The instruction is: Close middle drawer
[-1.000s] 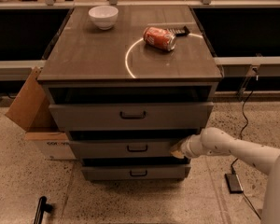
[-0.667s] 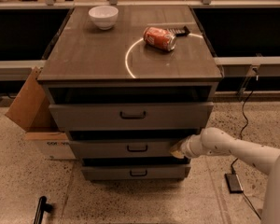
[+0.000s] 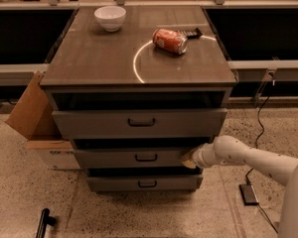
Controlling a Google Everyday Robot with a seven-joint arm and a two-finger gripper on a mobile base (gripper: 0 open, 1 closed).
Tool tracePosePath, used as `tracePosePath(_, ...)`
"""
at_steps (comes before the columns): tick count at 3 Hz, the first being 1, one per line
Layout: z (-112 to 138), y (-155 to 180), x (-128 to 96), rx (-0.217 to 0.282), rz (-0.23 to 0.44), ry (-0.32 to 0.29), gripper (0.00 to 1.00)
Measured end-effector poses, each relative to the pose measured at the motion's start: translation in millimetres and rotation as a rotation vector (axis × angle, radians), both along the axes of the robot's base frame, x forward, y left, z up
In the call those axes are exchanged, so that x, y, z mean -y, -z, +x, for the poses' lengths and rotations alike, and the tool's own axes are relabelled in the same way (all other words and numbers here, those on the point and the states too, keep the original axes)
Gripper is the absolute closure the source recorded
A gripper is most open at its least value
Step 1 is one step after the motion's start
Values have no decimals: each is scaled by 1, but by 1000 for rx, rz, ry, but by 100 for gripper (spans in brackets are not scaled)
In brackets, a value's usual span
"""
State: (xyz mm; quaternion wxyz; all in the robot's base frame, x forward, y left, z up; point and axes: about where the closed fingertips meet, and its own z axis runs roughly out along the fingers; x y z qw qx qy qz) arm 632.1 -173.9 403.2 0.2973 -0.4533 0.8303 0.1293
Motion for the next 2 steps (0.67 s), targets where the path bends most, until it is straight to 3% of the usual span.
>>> tracePosePath(2, 0, 0, 0, 0, 0, 0, 100)
